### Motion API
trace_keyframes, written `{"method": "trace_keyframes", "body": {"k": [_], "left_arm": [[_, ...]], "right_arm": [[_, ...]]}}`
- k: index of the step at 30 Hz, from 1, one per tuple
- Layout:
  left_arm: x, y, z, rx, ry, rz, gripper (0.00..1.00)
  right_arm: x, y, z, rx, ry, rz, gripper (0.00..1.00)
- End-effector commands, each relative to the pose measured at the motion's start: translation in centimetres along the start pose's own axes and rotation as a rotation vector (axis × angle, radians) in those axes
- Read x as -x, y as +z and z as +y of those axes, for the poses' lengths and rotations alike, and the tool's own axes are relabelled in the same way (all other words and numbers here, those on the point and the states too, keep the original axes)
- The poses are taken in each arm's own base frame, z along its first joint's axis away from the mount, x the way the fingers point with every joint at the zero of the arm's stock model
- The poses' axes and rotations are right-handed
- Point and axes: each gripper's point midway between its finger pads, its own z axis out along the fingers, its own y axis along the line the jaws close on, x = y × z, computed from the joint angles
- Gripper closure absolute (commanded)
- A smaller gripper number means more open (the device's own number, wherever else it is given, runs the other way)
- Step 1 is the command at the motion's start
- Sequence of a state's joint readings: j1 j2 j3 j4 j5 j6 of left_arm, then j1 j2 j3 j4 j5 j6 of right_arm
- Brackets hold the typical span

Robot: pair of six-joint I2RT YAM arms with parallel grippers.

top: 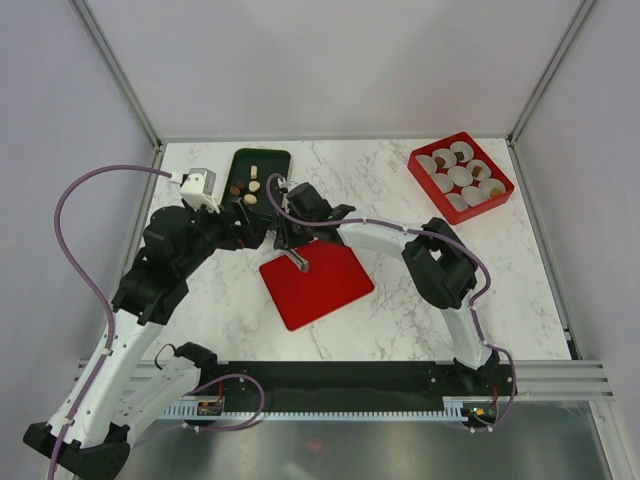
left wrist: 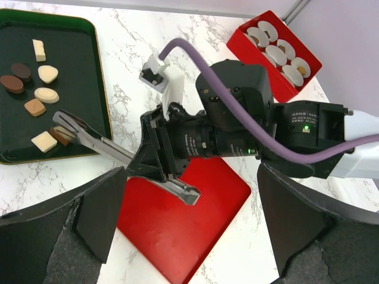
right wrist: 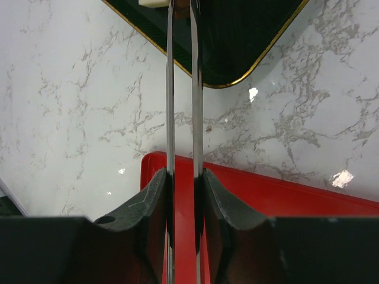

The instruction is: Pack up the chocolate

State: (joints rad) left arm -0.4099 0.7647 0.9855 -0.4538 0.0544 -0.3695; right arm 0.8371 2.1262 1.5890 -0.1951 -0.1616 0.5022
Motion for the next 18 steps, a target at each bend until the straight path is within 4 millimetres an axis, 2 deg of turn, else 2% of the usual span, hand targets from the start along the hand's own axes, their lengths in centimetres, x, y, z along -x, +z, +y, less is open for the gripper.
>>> {"method": "trace_keyframes", "body": {"k": [1, 7, 10, 13, 15, 16, 17, 18], "left_arm": [[1.3, -0.1, -0.2, -0.005, -0.012, -0.056, 0.00], [1.3, 0.0, -0.2, -0.003, -0.013, -0.055, 0.00], [1.3, -0.1, -0.2, -0.005, -0.012, -0.056, 0.00], [1.2, 0.0, -0.2, -0.005, -0.013, -0.052, 0.00], [1.3, 0.0, -0.2, -0.007, -0.012, -0.053, 0.00], [1.3, -0.1, -0.3, -0.009, -0.014, -0.054, 0.00], [1.3, -0.1, -0.3, -0.010, -0.014, -0.053, 0.00], [1.3, 0.0, -0.4, -0.014, -0.014, -0.050, 0.00]], "right_arm": [[4.4, -2.4, 1.9, 0.097, 0.041, -0.107, 0.71], [6.5, -4.6, 0.6, 0.114, 0.071, -0.152, 0.71], [7.4, -5.9, -0.6, 0.105, 0.089, -0.174, 0.72], [8.2, -7.8, -2.5, 0.082, 0.112, -0.203, 0.72], [9.2, -9.4, -4.9, 0.050, 0.138, -0.236, 0.72], [9.4, -10.7, -5.5, 0.041, 0.148, -0.254, 0.72], [10.0, -11.8, -7.4, 0.010, 0.166, -0.278, 0.72], [10.2, -13.2, -8.2, -0.003, 0.175, -0.298, 0.72]]}}
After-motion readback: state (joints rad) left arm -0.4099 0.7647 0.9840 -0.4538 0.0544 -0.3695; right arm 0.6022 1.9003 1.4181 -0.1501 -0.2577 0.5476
